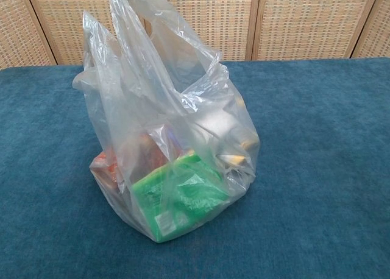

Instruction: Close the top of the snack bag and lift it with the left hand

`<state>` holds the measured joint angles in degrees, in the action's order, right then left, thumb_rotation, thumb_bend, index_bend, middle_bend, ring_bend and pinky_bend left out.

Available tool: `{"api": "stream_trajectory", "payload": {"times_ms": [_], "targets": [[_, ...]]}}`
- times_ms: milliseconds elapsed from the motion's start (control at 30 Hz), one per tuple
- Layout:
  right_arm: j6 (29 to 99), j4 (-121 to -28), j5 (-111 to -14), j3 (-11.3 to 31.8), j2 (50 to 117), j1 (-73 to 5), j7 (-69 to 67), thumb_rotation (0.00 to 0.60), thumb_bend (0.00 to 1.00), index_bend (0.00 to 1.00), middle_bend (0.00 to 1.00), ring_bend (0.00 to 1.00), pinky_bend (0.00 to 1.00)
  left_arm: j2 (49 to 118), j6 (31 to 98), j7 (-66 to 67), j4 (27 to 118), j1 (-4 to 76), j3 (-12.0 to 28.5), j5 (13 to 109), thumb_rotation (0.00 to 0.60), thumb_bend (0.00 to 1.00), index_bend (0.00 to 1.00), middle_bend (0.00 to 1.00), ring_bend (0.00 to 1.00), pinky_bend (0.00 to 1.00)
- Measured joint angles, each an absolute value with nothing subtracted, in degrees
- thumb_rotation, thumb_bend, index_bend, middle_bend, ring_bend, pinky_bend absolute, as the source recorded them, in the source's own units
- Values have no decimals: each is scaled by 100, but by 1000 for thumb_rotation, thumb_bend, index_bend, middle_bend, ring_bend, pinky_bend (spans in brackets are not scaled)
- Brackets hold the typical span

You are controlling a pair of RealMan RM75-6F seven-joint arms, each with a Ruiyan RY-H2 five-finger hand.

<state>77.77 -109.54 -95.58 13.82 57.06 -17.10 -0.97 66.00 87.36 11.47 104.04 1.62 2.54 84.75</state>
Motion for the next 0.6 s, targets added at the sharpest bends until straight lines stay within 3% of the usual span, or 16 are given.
{"api": "stream_trajectory", "payload": {"times_ms": [267, 600], "targets": [[6525, -11185, -8907, 1822, 5920, -2851, -303, 600, 0, 0, 0, 0, 0, 6751, 8491, 1277, 10296, 314, 371, 8179, 600, 188, 0, 0, 0, 0], [6021, -10826, -8248, 2196, 7401, -4116, 118, 600, 0, 0, 0, 0, 0, 6821, 8431, 1321, 10234, 398, 509, 7872, 600, 189, 0, 0, 0, 0]]}}
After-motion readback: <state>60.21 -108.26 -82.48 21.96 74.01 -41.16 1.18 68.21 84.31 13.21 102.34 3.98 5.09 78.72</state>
